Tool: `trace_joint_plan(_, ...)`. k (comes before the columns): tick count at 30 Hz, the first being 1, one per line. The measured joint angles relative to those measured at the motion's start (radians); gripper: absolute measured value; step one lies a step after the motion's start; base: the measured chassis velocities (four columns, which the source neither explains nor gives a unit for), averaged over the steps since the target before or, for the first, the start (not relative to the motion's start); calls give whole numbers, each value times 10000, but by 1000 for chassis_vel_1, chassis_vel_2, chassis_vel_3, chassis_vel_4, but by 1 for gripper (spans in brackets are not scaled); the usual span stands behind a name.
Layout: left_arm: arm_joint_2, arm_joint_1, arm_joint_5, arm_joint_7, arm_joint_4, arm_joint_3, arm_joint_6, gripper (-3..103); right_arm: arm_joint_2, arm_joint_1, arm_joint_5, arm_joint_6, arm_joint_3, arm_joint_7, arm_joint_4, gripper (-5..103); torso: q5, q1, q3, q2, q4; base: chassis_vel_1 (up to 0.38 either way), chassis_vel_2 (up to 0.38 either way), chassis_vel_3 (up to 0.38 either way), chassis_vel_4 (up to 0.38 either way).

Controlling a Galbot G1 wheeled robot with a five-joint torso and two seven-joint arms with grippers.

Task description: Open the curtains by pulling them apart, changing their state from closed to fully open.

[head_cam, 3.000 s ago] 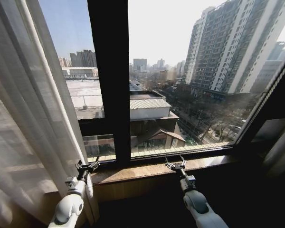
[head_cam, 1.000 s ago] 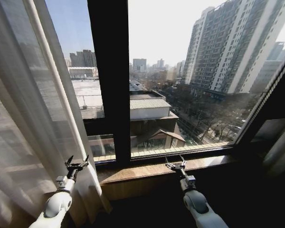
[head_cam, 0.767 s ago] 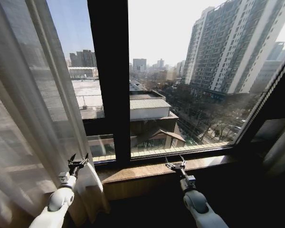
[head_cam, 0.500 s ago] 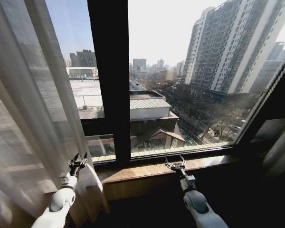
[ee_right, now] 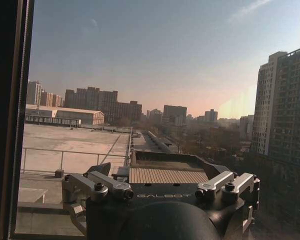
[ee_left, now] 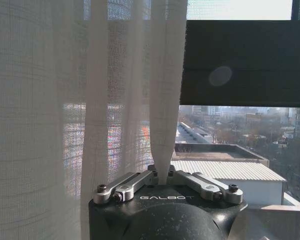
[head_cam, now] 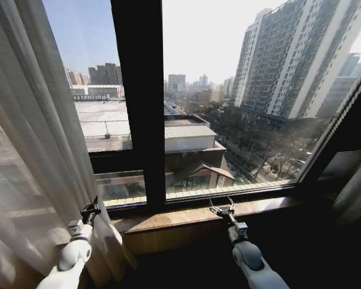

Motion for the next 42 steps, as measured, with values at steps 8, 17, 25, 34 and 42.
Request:
trace_joint_plan(8,54,26,8,0,23,-120,-55,0,0,0,0,0,0,0,0,100,0,0,0,0,-1,38,8,-32,-9)
trace_joint_plan(17,47,-54,22,1,107,-98,-67,0,-1,0,0,0,1,0,0,100,1,0,0,0,-2,181,84,-183,-84)
trace_joint_plan(25,14,-48,53,-17,181,-125,-158,0,0,0,0,0,0,0,0,100,2,0,0,0,0,310,244,-315,-229)
trace_joint_plan(34,3,96,62,-39,134,-341,-261,0,0,0,0,0,1,0,0,100,1,-1,-1,1,-1,372,316,-383,-304)
trace_joint_plan(42,-25,256,58,-128,22,-536,-293,0,0,0,0,0,0,0,0,100,-1,-1,0,0,1,403,324,-398,-310)
